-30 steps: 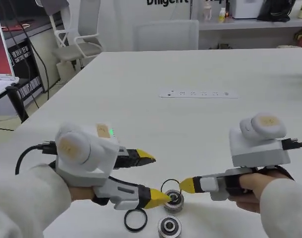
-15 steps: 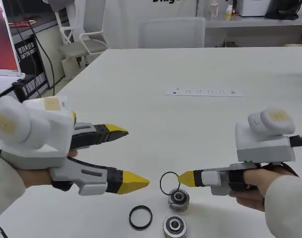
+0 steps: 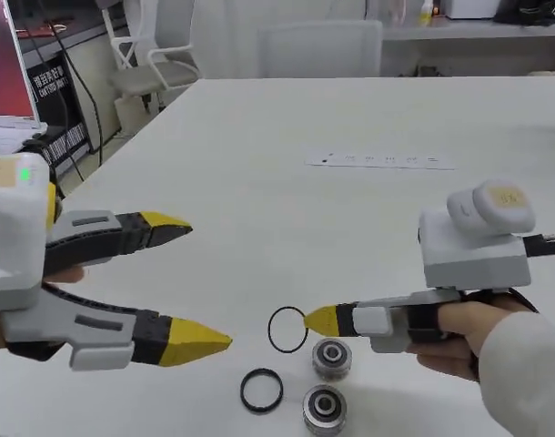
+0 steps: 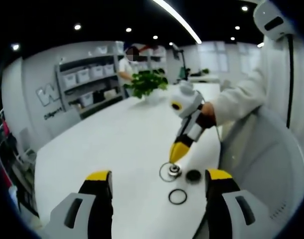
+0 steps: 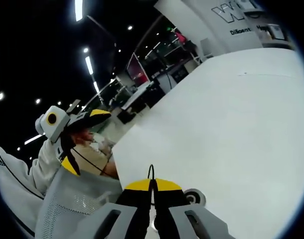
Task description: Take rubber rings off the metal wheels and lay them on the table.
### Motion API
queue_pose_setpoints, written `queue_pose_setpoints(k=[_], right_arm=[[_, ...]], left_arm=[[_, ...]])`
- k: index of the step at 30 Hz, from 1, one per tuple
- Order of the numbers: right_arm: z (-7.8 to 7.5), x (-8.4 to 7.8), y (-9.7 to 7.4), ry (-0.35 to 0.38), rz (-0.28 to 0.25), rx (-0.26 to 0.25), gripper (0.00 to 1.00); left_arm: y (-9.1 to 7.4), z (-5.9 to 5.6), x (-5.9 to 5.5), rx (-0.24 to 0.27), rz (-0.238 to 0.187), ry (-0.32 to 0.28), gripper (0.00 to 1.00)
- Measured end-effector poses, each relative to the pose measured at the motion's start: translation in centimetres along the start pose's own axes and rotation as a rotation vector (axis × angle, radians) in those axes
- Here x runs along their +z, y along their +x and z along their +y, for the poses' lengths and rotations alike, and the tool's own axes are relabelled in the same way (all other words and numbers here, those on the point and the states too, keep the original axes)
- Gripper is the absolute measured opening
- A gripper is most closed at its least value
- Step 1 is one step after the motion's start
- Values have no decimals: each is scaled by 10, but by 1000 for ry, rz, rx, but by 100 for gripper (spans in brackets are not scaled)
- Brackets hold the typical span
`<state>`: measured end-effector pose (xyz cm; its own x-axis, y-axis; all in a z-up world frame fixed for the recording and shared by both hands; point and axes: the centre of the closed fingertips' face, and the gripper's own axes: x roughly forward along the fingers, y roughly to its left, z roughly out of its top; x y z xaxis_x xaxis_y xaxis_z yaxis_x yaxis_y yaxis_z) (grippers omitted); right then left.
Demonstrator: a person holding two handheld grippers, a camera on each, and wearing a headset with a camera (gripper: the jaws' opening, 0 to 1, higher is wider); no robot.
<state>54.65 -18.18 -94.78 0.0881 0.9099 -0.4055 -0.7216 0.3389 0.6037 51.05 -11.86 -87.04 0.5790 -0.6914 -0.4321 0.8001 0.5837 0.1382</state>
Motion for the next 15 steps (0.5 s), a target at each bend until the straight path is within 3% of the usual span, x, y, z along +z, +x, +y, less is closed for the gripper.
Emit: queue_pose_setpoints(k=[5, 10, 15], right_arm=[[7, -2, 5, -5, 8, 21, 0], [13, -6, 12, -15, 25, 38, 0], [20, -17, 20, -31, 61, 52, 0]], left_arm=[[-10, -5, -17, 20, 12, -43, 77], [-14, -12, -43, 37, 36, -94, 77], [-12, -20, -54, 38, 36, -136, 77]])
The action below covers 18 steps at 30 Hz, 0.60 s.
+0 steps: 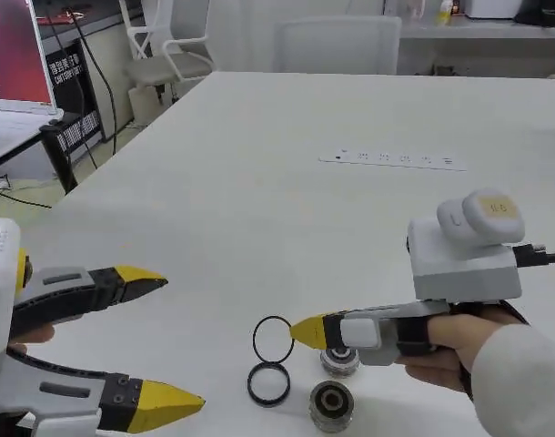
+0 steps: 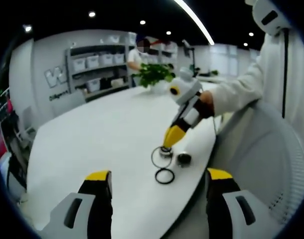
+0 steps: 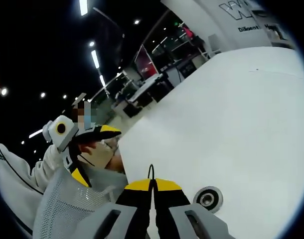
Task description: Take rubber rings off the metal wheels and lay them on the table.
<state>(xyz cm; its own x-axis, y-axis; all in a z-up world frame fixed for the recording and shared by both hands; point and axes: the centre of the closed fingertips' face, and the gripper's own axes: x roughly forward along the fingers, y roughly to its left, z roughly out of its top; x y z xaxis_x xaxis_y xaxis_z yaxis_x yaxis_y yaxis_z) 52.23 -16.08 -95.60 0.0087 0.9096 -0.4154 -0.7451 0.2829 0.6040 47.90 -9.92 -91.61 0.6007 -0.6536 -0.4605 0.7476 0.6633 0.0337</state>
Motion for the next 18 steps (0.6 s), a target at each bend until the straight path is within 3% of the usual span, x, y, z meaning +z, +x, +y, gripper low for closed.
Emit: queue_pose_setpoints(k=[5, 6, 9, 18], right_arm=[[0, -9, 8, -24, 39, -4, 0], [0, -10, 8, -27, 43, -4, 0], [-2, -15, 11, -34, 58, -10, 0], [-9, -23, 16, -24, 83, -34, 0]], left_arm=[[7, -3, 1, -9, -13, -15, 77], [7, -7, 1, -30, -13, -28, 77], [6, -7, 6, -32, -40, -33, 79], [7, -7, -1, -29, -5, -35, 79]])
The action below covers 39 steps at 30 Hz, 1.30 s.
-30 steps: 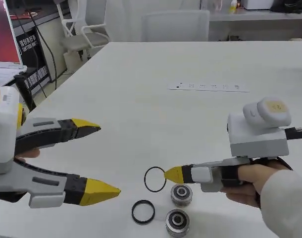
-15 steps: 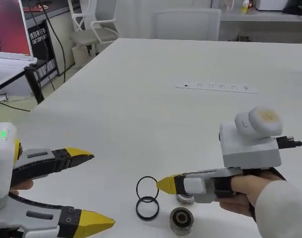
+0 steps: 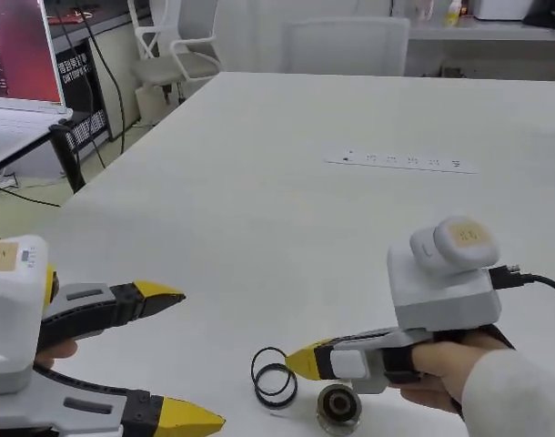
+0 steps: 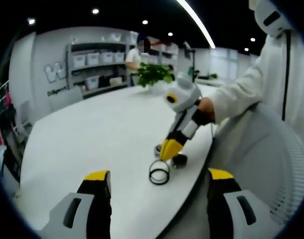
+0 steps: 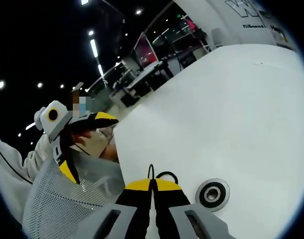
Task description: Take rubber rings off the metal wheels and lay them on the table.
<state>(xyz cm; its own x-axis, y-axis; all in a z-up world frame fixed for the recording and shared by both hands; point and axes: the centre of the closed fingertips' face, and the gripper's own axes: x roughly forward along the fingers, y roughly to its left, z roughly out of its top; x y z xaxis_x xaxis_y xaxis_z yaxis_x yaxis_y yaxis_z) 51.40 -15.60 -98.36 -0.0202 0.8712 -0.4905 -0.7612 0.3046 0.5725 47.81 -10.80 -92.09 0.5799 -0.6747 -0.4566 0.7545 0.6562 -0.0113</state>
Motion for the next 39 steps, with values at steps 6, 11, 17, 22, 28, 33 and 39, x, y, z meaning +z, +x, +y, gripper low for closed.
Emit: queue_pose_setpoints(k=[6, 11, 17, 22, 28, 33, 39], right_arm=[[-3, -5, 2, -7, 19, -16, 0], [-5, -6, 3, -1, 21, -19, 0], [-7, -8, 4, -1, 30, -23, 0], [-10, -9, 5, -1, 35, -37, 0], [-15, -12, 6, 2, 47, -55, 0], [-18, -13, 6, -1, 51, -69, 0], [-21, -16, 8, -34, 73, -93, 0]], left_arm=[[0, -1, 0, -10, -7, -9, 77], [0, 0, 0, -5, -6, -12, 77], [0, 0, 0, -8, -14, -34, 77], [0, 0, 0, -7, -16, -35, 77], [-1, 4, 1, 10, -26, -35, 75], [-2, 5, 3, 18, -38, -41, 75], [-2, 5, 2, 18, -32, -38, 74]])
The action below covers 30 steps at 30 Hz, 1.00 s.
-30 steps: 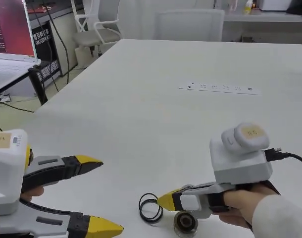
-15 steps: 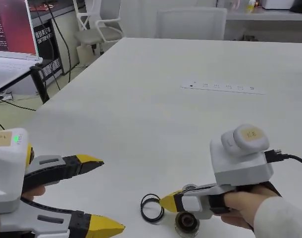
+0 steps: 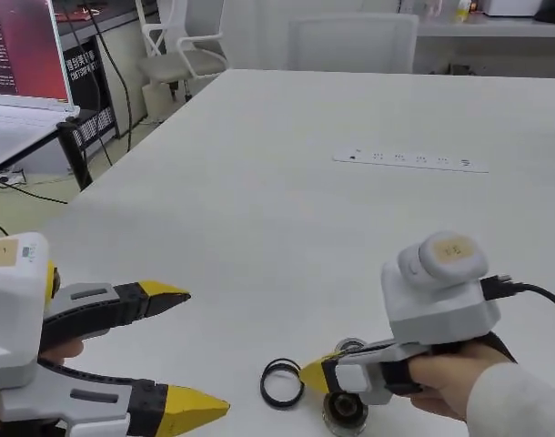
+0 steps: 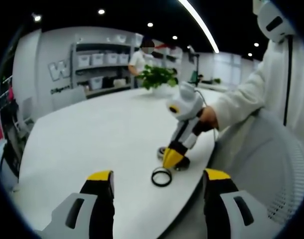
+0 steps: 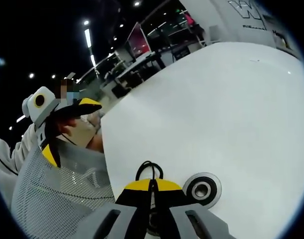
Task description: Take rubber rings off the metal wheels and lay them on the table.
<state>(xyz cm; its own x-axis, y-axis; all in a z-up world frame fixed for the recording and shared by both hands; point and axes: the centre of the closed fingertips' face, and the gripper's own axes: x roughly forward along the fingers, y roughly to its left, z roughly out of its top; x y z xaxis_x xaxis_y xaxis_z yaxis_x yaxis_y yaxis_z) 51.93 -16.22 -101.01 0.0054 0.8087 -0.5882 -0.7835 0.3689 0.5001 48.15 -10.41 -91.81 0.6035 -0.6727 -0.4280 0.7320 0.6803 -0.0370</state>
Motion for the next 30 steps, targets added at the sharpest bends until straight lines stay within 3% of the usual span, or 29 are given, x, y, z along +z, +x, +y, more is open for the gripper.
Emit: queue_pose_setpoints(k=[12, 19, 30], right_arm=[[0, -1, 3, -61, 22, -17, 0], [-1, -6, 4, -115, 51, -37, 5], [-1, -3, 3, -142, 46, -40, 9]], left_arm=[[-1, 4, -1, 23, 6, 11, 72], [-1, 4, -1, 25, 8, 7, 71], [-1, 5, -2, 25, 11, 10, 71]])
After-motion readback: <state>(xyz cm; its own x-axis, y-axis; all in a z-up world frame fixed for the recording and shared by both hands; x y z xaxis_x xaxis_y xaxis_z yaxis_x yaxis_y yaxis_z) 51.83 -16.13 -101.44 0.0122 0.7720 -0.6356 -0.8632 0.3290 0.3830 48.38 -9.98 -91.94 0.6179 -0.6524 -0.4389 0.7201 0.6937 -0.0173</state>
